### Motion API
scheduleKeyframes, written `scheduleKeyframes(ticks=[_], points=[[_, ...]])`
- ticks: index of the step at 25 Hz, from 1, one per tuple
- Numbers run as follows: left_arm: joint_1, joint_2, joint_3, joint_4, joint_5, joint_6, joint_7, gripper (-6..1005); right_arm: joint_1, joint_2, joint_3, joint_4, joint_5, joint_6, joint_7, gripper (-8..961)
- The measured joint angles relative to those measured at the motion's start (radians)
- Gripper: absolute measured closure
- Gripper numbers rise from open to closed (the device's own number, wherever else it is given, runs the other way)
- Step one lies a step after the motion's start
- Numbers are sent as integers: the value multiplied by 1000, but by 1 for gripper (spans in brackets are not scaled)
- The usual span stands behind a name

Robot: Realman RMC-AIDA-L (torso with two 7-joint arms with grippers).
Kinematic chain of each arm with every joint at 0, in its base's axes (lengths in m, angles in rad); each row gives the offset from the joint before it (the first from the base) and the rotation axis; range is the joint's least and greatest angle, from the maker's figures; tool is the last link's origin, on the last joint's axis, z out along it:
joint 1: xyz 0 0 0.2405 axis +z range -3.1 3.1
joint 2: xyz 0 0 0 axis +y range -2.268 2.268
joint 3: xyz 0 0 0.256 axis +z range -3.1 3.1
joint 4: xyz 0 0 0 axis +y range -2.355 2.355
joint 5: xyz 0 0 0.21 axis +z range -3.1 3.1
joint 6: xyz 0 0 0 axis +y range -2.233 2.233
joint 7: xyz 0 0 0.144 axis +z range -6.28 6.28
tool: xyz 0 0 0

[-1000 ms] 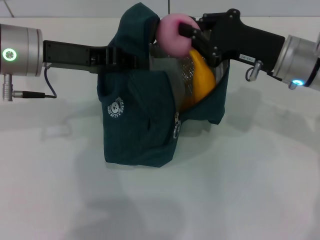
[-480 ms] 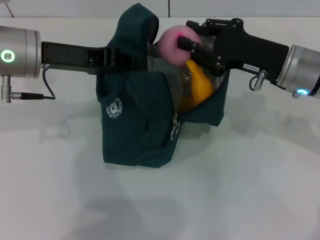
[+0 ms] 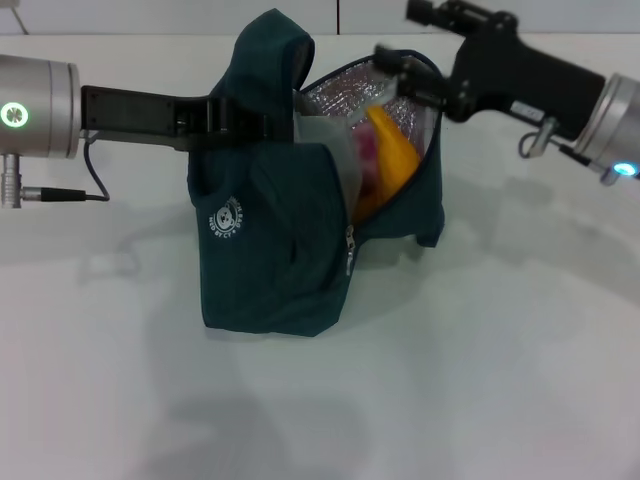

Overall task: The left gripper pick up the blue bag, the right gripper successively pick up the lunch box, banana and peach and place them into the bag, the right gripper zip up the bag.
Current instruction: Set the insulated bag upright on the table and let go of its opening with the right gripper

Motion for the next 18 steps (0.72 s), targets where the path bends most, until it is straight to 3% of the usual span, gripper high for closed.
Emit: scheduleKeyframes(ticks=[1, 6, 11, 18], points=[[1, 0, 0, -1, 0, 0, 0, 961, -4, -1, 13, 0, 6, 4, 1, 308], [4, 0, 0, -2, 0, 0, 1, 961, -25, -12, 91, 1, 9, 64, 32, 309], [11, 1, -1, -2, 1, 0, 2, 961, -50, -32, 97, 13, -3, 127, 56, 308], [11, 2, -1, 1, 1, 0, 2, 962, -80, -26, 95, 23, -117, 165, 90, 310]])
